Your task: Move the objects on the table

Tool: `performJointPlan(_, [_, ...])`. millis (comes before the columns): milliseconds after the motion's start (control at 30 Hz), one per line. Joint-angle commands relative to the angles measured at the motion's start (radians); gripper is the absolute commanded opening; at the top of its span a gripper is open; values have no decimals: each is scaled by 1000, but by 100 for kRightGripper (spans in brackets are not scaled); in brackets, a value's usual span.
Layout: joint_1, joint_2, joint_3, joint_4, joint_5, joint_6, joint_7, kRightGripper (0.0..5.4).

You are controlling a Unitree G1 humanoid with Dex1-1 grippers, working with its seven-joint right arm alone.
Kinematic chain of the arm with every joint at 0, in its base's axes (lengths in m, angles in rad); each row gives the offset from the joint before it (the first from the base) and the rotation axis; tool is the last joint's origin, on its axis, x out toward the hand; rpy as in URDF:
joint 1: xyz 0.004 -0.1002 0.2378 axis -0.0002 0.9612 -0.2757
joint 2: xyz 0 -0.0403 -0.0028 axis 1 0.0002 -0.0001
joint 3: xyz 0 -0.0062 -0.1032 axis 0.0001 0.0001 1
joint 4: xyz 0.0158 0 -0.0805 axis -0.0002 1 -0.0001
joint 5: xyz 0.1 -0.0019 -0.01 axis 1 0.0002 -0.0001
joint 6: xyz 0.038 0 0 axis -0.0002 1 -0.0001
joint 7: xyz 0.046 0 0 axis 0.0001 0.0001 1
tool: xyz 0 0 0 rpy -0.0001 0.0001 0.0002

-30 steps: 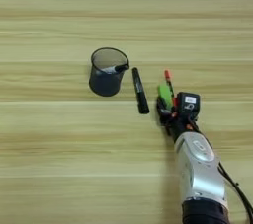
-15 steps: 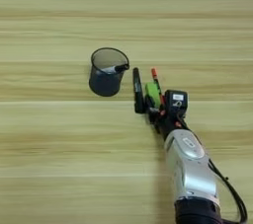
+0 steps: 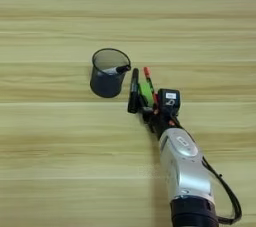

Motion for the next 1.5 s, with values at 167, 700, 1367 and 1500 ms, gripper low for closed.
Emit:
performJointPlan(167, [-18, -48, -32, 15, -17, -1, -16, 210])
performJointPlan(700, [33, -45, -28, -151, -49, -5, -39, 403])
performJointPlan(1367, [136, -4, 47, -473, -55, 84, -23, 539])
performJointPlan(1500, [138, 7, 69, -476, -57, 89, -16, 539])
